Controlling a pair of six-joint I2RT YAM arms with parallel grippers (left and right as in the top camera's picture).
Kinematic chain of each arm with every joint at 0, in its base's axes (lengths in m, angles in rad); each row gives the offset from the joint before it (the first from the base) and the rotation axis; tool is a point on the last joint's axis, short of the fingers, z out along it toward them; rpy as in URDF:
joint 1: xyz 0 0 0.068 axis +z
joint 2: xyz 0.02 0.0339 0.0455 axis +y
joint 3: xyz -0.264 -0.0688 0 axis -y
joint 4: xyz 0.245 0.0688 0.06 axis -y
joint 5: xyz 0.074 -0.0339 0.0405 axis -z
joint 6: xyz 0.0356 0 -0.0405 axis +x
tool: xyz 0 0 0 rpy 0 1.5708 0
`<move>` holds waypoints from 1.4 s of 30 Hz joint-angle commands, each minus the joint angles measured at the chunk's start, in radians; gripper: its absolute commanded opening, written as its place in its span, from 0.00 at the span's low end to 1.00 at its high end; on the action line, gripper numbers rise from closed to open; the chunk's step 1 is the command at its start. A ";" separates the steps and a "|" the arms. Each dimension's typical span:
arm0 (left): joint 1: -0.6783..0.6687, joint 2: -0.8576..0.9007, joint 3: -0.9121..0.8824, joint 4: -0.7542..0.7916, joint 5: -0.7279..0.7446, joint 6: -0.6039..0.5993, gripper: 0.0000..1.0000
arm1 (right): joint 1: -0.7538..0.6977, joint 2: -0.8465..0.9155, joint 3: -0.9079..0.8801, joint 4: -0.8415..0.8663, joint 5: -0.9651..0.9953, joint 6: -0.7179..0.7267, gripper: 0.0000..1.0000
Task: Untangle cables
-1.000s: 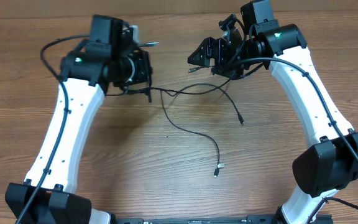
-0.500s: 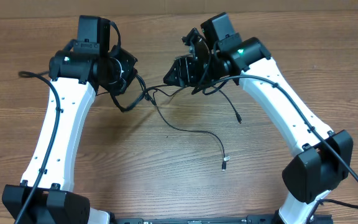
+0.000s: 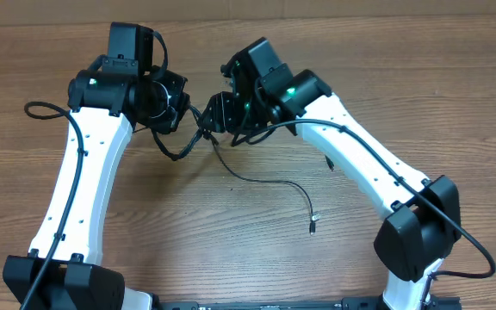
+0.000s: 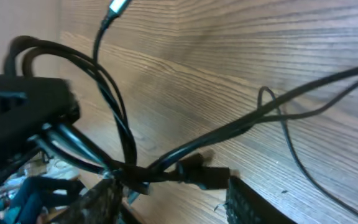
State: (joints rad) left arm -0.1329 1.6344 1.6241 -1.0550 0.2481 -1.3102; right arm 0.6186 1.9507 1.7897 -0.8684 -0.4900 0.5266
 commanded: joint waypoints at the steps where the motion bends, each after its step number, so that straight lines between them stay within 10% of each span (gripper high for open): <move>1: 0.003 -0.033 0.026 -0.006 -0.011 -0.021 0.04 | 0.021 0.004 -0.004 -0.010 0.080 0.054 0.50; 24: 0.001 -0.033 0.026 -0.219 0.198 0.312 0.04 | 0.013 0.064 -0.004 0.045 0.229 0.096 0.44; 42: -0.119 0.209 -0.022 -0.108 -0.039 0.654 0.04 | -0.164 0.064 -0.004 -0.200 0.197 -0.047 0.45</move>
State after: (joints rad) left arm -0.2165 1.7638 1.6218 -1.1835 0.2340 -0.7650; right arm 0.4561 2.0136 1.7893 -1.0565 -0.2844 0.5220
